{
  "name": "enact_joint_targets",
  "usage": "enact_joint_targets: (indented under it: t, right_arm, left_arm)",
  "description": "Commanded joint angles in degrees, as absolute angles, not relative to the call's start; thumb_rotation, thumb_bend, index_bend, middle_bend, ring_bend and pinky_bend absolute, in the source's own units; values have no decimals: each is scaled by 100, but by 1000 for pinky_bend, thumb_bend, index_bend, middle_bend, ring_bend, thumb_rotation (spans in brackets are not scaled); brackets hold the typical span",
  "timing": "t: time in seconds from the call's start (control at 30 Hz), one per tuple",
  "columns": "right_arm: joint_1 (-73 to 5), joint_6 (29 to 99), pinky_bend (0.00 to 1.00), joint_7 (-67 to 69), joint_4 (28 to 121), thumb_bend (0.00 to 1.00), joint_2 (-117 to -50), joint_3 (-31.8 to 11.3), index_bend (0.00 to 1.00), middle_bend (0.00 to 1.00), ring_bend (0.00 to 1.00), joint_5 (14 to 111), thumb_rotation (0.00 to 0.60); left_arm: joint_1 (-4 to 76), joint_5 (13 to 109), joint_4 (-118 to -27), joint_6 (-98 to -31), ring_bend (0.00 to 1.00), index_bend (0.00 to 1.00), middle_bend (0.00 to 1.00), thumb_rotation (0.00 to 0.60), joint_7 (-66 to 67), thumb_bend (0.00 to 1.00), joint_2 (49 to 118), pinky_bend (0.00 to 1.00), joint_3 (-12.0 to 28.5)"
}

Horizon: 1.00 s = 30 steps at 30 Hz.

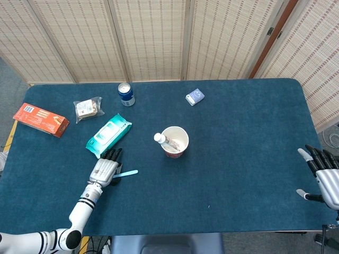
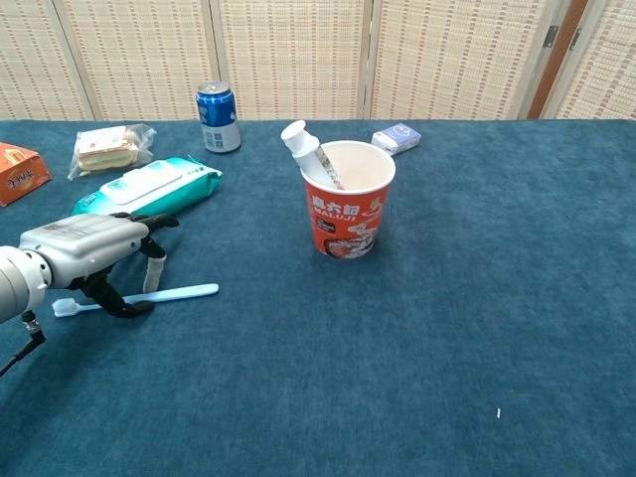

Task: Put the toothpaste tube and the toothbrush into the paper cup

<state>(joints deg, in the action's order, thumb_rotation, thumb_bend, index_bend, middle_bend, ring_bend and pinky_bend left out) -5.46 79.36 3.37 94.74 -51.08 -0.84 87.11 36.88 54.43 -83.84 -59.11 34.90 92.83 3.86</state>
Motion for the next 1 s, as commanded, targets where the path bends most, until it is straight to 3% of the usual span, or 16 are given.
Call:
enact_joint_targets:
  t: [0.03,1.0]
  right_arm:
    - [-546,7937,47,334,9475,0,-5109,-84,68,0,0,8713,600]
    - [-535,7966,47,308,9487,0,-5115,-76,68,0,0,8747,600]
  left_arm:
    - [3680,5447,-8390,-5920,0,553,0,600,3484,367,9279,0,385]
    - [3517,5836,-8872,-6219,0,608,0,600,3385,369,9031,0,323]
